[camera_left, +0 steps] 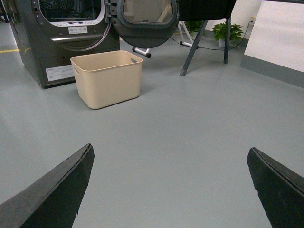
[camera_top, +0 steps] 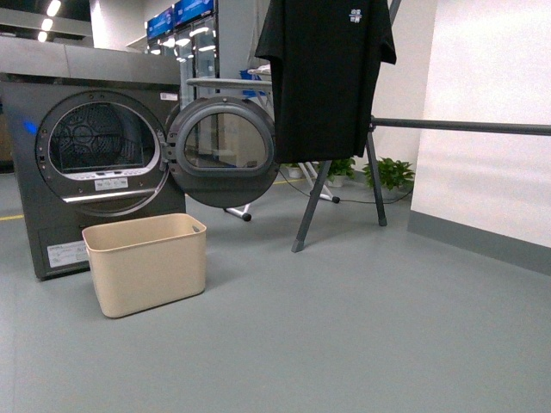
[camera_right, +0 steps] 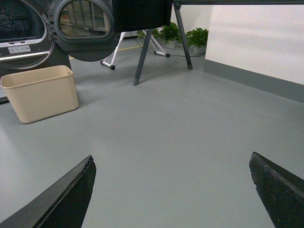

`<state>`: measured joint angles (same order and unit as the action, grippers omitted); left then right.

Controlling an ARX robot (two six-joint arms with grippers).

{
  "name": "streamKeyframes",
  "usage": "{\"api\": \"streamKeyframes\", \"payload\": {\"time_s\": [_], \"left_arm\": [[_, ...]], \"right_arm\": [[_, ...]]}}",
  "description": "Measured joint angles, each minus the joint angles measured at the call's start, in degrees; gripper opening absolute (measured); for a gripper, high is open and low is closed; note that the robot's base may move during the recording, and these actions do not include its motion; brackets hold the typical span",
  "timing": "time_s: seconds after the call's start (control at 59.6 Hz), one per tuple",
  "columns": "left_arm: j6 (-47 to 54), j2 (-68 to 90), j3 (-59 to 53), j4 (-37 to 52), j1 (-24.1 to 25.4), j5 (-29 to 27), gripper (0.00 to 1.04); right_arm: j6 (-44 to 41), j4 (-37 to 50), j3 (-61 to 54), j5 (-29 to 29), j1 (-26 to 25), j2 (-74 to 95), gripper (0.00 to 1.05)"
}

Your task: Move hamper under clothes hanger

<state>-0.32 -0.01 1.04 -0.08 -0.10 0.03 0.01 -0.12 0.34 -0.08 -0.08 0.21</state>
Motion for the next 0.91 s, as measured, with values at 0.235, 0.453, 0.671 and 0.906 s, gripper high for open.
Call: {"api": "streamKeyframes", "payload": {"time_s": [0.235,0.453,0.671,0.906], "left_arm": [[0.0,0.0,0.0,0.0,0.0,0.0,0.98],[0.0,0.0,0.0,0.0,0.0,0.0,0.98],[0.0,0.0,0.0,0.0,0.0,0.0,0.98],[0.0,0.0,0.0,0.0,0.0,0.0,0.98]], "right_arm": [[0.0,0.0,0.0,0.0,0.0,0.0,0.97],[0.0,0.0,0.0,0.0,0.0,0.0,0.97],[0.0,0.0,0.0,0.0,0.0,0.0,0.97],[0.0,0.0,0.0,0.0,0.0,0.0,0.97]]}}
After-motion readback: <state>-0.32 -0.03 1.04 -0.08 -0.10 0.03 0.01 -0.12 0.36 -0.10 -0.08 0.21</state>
